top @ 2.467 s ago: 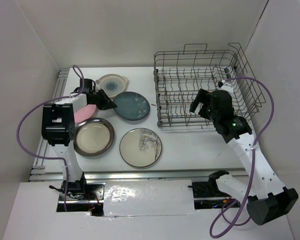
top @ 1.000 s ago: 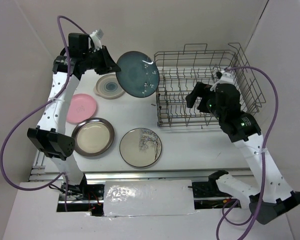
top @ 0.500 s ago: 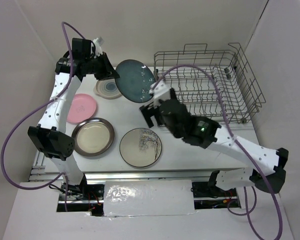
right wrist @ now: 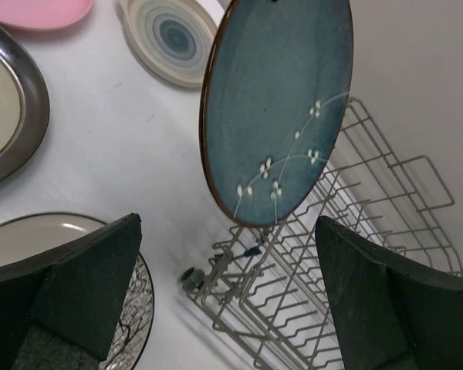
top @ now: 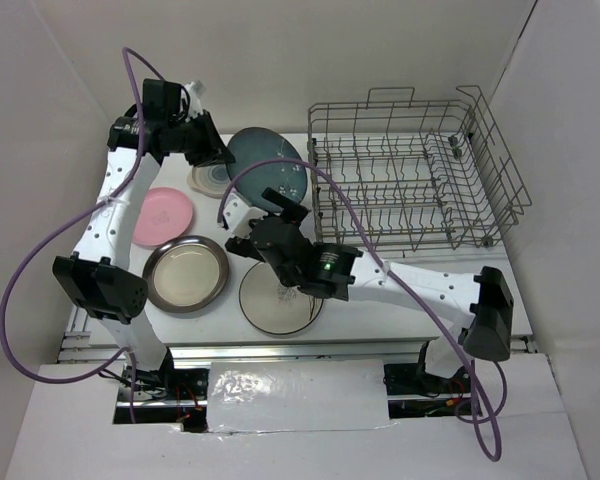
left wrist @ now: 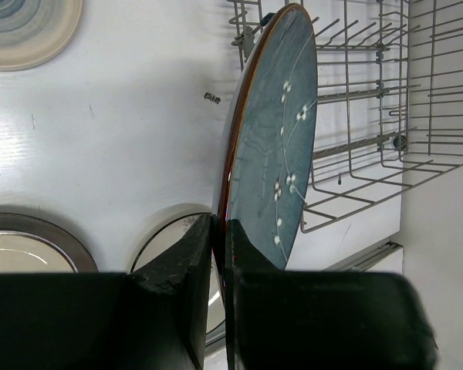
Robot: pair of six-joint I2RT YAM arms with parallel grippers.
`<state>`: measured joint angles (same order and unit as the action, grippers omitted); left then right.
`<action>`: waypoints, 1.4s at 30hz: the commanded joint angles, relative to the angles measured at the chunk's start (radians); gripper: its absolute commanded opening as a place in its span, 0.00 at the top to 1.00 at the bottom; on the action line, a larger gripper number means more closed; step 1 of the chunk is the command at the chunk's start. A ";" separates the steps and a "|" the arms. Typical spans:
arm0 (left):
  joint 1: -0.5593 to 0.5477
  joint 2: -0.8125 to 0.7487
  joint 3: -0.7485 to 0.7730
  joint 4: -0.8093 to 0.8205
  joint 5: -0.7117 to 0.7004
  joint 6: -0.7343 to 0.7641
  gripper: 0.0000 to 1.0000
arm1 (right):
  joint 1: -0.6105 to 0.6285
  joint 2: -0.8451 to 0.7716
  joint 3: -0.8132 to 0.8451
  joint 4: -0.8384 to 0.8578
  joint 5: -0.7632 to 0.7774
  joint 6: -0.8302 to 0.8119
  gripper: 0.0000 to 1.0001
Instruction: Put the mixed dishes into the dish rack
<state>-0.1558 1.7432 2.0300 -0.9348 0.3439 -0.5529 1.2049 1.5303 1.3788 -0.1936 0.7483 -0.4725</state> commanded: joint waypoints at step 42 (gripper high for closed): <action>0.067 -0.237 -0.217 0.249 0.203 -0.028 0.93 | -0.064 0.154 0.189 0.123 0.043 -0.011 1.00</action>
<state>-0.1307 1.5864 1.8160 -0.8665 0.3912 -0.6323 1.1332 1.7805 1.5127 -0.1226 0.7933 -0.5674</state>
